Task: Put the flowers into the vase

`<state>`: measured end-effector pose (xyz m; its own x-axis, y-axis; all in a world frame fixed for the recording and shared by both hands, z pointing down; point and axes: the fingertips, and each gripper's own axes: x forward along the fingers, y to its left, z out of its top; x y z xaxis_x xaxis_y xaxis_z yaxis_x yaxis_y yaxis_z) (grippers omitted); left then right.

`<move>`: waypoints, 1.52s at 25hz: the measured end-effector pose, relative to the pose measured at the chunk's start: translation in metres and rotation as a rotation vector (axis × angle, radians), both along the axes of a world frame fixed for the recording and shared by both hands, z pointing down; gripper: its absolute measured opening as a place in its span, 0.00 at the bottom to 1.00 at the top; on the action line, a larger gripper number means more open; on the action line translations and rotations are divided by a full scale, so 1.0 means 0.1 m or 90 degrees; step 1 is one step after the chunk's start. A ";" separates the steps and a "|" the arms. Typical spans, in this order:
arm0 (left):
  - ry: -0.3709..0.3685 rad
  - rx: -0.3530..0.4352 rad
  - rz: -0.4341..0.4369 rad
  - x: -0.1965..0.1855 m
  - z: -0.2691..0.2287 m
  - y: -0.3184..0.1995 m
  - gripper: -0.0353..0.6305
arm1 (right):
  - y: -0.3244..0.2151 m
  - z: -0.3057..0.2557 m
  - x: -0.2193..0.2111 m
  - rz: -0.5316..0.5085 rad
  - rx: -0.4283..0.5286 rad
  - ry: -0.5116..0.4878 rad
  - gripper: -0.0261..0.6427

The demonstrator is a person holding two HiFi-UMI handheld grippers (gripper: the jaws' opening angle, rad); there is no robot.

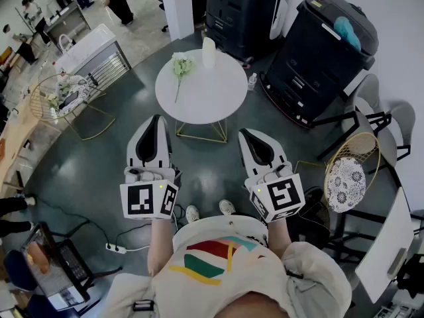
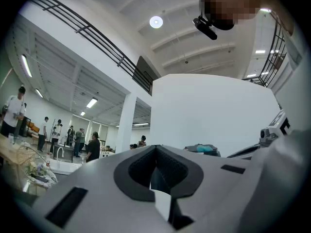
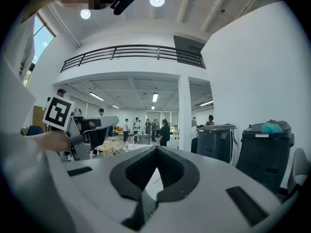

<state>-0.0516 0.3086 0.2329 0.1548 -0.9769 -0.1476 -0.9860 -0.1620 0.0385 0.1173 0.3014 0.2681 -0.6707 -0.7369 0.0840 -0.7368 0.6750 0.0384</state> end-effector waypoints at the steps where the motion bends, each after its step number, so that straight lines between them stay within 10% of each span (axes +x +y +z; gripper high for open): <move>1: 0.001 0.000 -0.001 -0.01 0.00 0.00 0.06 | 0.00 0.00 0.00 -0.001 0.000 0.001 0.05; 38: 0.049 -0.012 0.033 -1.04 0.25 0.38 0.06 | 0.49 0.14 -0.79 0.056 -0.013 0.014 0.05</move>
